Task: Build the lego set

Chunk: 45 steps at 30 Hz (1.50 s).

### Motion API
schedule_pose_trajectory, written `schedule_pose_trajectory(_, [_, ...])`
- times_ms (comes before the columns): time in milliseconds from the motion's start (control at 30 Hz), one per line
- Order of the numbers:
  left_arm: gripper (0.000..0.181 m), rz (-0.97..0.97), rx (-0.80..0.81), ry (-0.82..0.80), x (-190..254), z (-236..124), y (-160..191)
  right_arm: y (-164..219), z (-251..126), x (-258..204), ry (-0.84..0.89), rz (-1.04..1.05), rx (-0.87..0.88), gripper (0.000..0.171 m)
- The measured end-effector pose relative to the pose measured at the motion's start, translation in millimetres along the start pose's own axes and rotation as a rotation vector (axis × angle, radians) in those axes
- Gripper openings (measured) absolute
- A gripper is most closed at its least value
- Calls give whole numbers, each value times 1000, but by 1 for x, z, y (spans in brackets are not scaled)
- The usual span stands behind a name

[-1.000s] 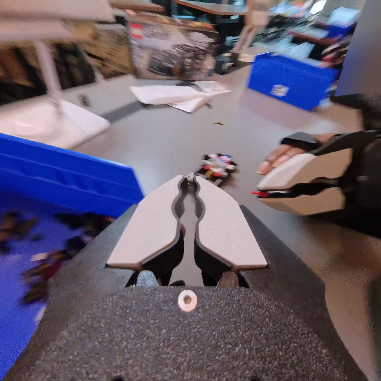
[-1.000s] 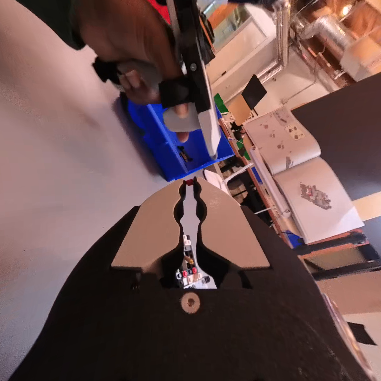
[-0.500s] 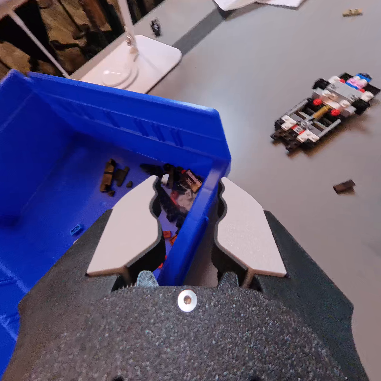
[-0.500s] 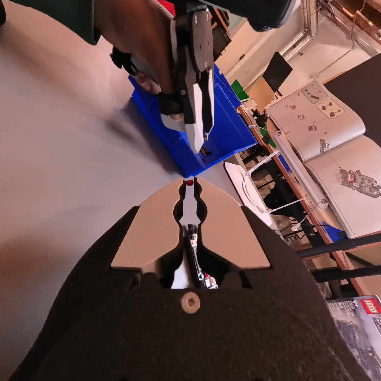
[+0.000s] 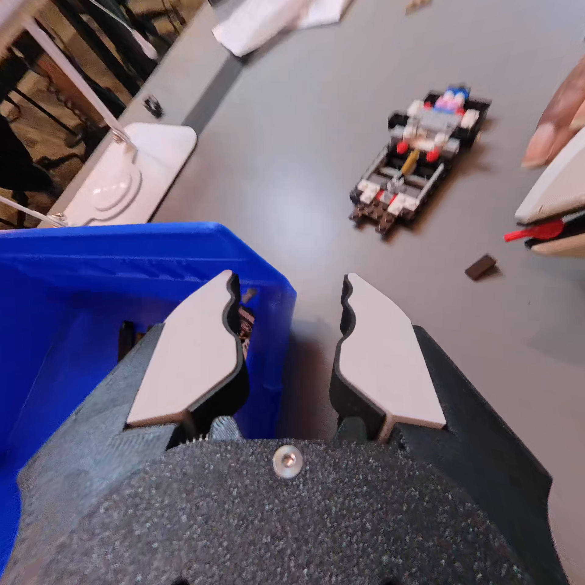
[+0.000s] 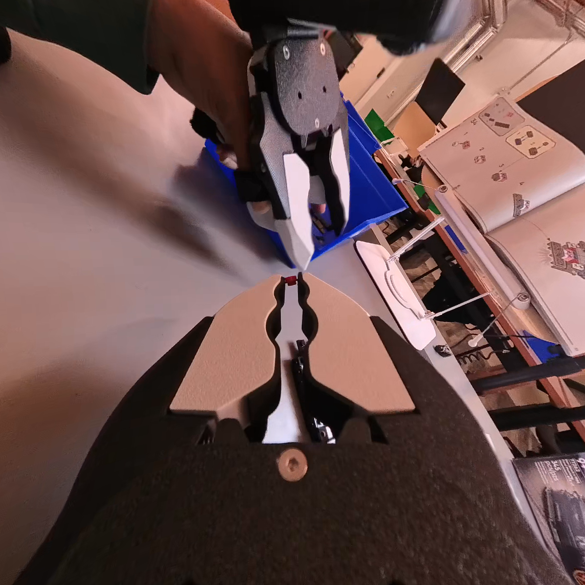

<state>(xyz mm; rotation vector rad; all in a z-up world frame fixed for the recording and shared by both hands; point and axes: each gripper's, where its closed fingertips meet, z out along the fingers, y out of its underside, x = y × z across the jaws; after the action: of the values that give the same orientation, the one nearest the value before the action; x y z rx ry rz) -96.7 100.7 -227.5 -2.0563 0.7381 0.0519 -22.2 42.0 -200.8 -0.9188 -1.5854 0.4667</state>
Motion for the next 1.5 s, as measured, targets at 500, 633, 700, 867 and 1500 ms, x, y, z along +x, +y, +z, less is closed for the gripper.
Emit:
schedule_pose_trajectory(500, [29, -147, 439, 426, 63, -56, -63, -31, -21, 25, -246, 767, 315, 7])
schedule_pose_trajectory(633, [18, 15, 499, 374, 82, -64, -76, -31, -23, 31, -364, 1019, 378, 7])
schedule_pose_trajectory(700, [14, 70, 487, 320, 85, -61, -78, -32, -23, 32, -394, 1081, 394, 7])
schedule_pose_trajectory(867, [3, 194, 486, 171, 84, -58, -81, -30, -20, 33, -432, 1177, 393, 7])
schedule_pose_trajectory(1500, [53, -277, -86, -111, -41, -28, 32, 67, -10, -36, -466, 455, -372, 23])
